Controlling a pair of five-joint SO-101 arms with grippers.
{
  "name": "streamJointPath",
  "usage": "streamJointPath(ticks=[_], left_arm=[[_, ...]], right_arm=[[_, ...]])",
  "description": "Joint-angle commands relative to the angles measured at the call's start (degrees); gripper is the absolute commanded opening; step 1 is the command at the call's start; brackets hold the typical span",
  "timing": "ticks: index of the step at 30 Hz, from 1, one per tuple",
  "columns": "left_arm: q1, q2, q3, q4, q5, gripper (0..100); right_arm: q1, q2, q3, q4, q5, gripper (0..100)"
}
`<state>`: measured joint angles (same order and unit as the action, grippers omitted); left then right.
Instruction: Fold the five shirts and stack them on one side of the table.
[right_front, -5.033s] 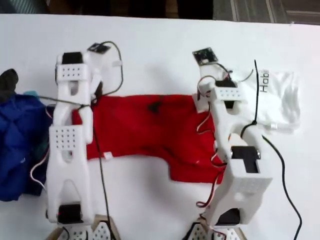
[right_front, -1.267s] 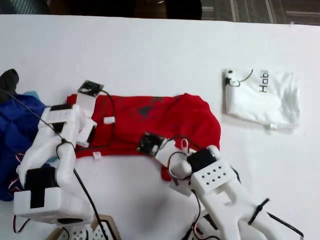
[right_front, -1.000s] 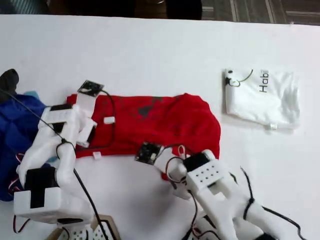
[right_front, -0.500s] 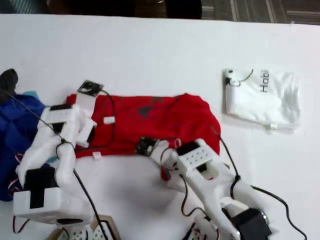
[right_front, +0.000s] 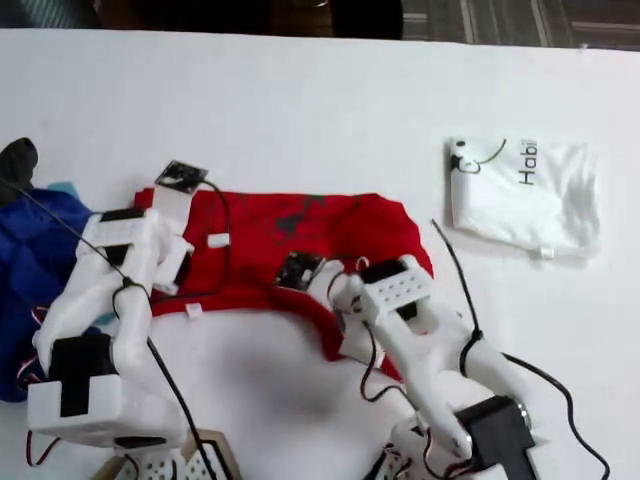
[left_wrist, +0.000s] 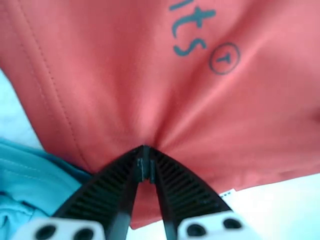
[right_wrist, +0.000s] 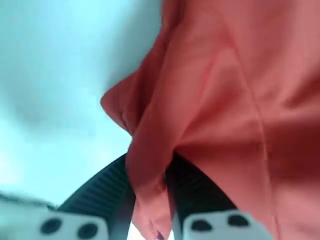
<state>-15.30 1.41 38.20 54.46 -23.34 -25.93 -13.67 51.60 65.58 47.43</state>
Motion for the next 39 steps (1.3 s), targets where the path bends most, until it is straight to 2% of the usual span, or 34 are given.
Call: streamJointPath(ticks=[1,4,6,19,21,26,28,30,36,39], left_arm=[[-0.18,-0.7,-0.04,-1.49,0.18,3],[-0.18,-0.7,0.04,-1.49,0.18,3],[-0.18,-0.7,0.04,-1.49,0.18,3],[-0.18,-0.7,0.04,-1.49,0.18,3],[-0.18,-0.7,0.04,-1.49,0.18,3],[-0.18,-0.7,0.04,-1.49,0.18,3],[-0.18,-0.7,0.04,-1.49,0.18,3],[-0.18,-0.7,0.04,-1.49,0.18,3],[-0.18,-0.7,0.04,-1.49,0.18,3],[-0.18,-0.7,0.04,-1.49,0.18,3]], right_arm=[[5.85,0.57,-10.64,7.87,8.97,1.9],[10.68,0.92,-20.66,10.15,12.75,1.9],[12.35,1.01,-26.55,10.15,12.75,1.9],[12.44,25.36,-51.34,10.24,12.84,2.6],[12.35,28.09,-54.15,10.33,12.57,5.8],[13.05,32.13,-58.9,10.24,12.48,24.7],[13.76,33.01,-61.01,10.07,12.4,26.2],[14.37,33.8,-63.65,10.07,10.29,26.2],[18.59,32.75,-72.26,10.24,-5.01,26.2],[20.44,30.64,-73.41,14.64,-9.05,23.0]])
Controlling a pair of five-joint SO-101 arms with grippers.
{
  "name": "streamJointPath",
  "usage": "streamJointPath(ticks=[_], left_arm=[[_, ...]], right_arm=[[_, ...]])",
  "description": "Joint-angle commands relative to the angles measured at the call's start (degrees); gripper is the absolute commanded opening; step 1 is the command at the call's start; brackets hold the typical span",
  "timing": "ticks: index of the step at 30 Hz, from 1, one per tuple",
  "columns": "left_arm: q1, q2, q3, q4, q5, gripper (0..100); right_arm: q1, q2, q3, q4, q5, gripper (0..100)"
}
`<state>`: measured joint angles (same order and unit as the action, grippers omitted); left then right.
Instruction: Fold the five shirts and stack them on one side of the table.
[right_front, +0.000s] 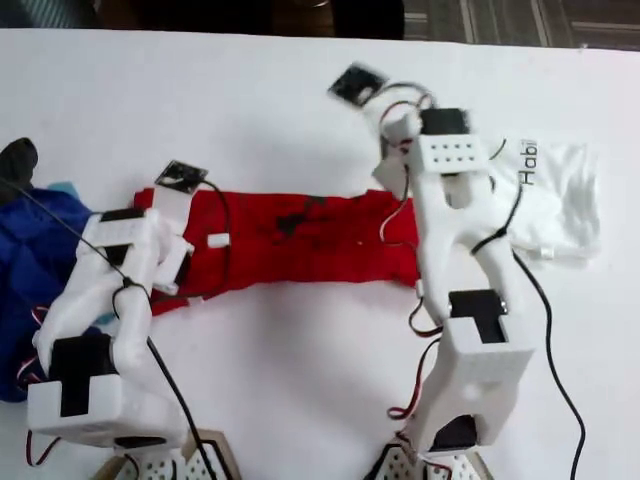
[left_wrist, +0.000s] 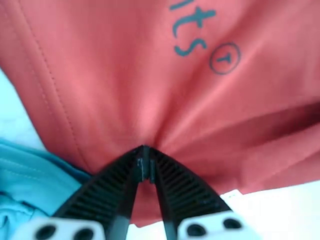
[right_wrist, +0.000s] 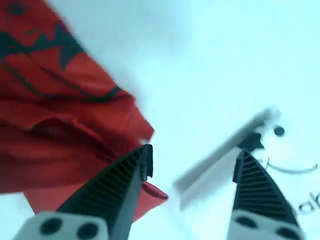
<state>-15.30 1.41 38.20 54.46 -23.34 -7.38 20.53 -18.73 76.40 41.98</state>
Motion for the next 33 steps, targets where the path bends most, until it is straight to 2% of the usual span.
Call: streamJointPath(ticks=[1,4,6,9,14,18,24,27,33], left_arm=[[-0.18,-0.7,0.04,-1.49,0.18,3],[-0.18,-0.7,0.04,-1.49,0.18,3],[-0.18,-0.7,0.04,-1.49,0.18,3],[-0.18,-0.7,0.04,-1.49,0.18,3],[-0.18,-0.7,0.04,-1.49,0.18,3],[-0.18,-0.7,0.04,-1.49,0.18,3],[-0.18,-0.7,0.13,-1.41,0.18,3],[-0.18,-0.7,0.13,-1.41,0.18,3],[-0.18,-0.7,0.13,-1.41,0.18,3]], right_arm=[[2.07,-4.53,-3.08,6.11,-2.99,18.9],[2.07,-7.69,-2.81,13.32,-1.14,0.4],[1.89,-9.8,-2.81,18.68,-0.62,4.1],[1.27,-13.41,-2.29,24.48,-0.53,2.2],[-0.57,-19.65,10.55,24.22,2.02,2.0],[-2.15,-22.99,24.26,17.27,2.55,2.0],[-1.45,-24.4,44.13,-2.68,3.08,1.9],[0.13,-24.4,47.91,-9.8,6.95,1.9],[7.96,-24.31,48.35,-19.74,12.75,1.9]])
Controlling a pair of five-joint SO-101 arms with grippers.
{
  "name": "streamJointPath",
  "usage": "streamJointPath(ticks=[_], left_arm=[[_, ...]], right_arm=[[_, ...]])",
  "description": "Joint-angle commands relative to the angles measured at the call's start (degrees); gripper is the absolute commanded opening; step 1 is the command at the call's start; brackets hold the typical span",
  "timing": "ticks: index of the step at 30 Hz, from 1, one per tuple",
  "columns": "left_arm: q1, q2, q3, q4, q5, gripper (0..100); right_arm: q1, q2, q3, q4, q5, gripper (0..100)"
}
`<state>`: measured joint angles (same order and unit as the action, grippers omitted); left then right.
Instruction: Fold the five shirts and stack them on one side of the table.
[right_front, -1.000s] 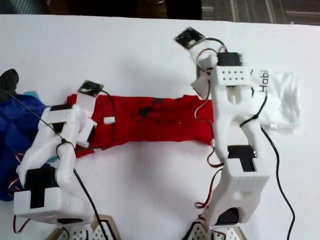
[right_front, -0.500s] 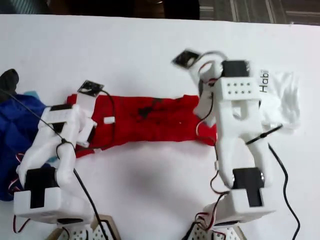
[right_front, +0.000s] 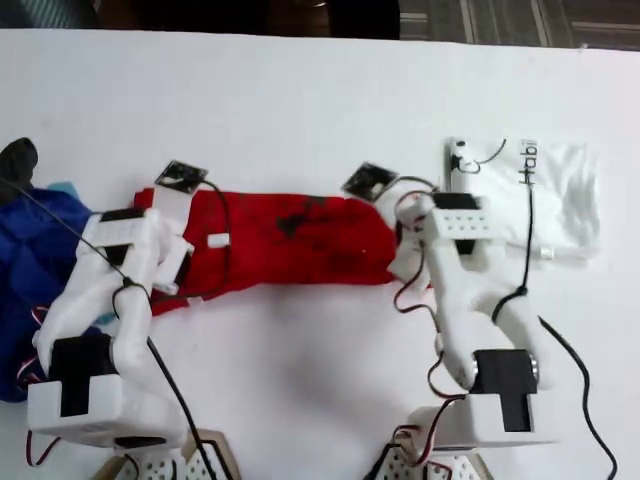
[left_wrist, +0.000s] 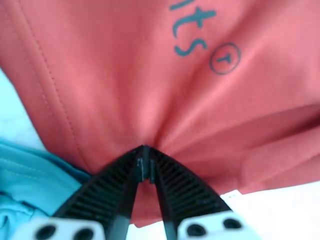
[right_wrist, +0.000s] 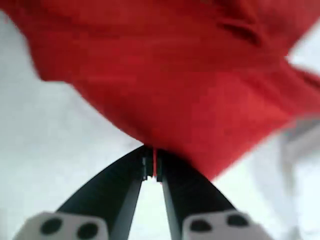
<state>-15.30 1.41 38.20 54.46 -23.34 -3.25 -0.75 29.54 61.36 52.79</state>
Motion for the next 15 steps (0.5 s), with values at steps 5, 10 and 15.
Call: streamJointPath(ticks=[5,10,15], left_arm=[[-0.18,-0.7,0.13,-1.41,0.18,3],[-0.18,-0.7,0.13,-1.41,0.18,3],[-0.18,-0.7,0.13,-1.41,0.18,3]], right_arm=[[8.75,-2.95,0.18,-13.67,4.48,1.9],[10.15,-3.65,0.18,-15.78,4.48,1.9],[9.71,-8.13,-0.97,-3.21,3.43,1.9]])
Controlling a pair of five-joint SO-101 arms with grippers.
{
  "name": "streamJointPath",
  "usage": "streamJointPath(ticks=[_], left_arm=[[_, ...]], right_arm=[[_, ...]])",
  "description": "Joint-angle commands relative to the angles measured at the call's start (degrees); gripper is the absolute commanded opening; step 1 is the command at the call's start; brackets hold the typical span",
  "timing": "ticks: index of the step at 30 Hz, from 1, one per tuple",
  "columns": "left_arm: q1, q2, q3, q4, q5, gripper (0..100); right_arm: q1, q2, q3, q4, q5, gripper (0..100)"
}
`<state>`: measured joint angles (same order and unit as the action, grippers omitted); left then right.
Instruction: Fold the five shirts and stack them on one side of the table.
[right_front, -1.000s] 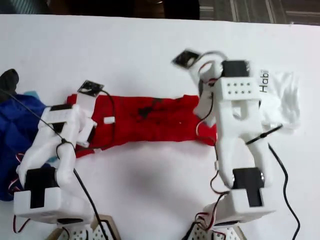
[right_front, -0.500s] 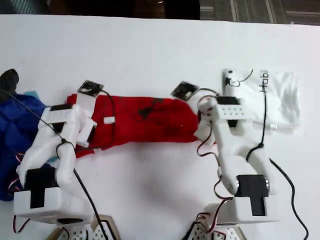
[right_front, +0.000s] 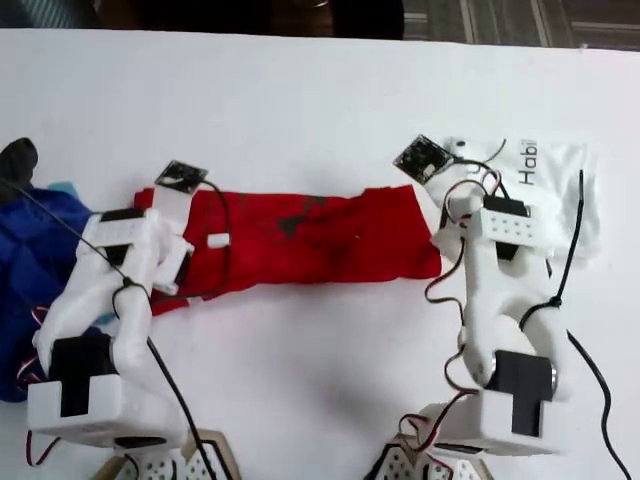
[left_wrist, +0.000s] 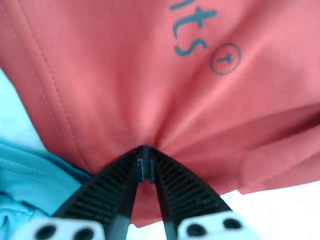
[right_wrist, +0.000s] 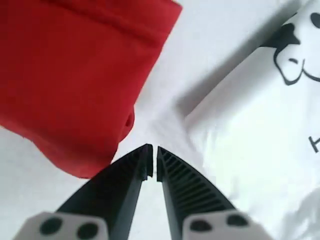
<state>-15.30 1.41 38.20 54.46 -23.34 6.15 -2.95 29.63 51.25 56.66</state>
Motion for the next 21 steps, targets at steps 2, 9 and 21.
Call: streamJointPath(ticks=[2,9,21], left_arm=[[-0.18,-0.7,0.13,-1.41,0.18,3],[-0.18,-0.7,0.13,-1.49,0.18,3],[-0.18,-0.7,0.13,-1.58,0.18,3]], right_arm=[[0.31,-10.07,-1.05,11.74,-3.08,1.9],[0.4,-21.05,2.73,21.49,-4.84,11.5],[0.31,-21.14,20.75,1.63,-5.01,19.0]])
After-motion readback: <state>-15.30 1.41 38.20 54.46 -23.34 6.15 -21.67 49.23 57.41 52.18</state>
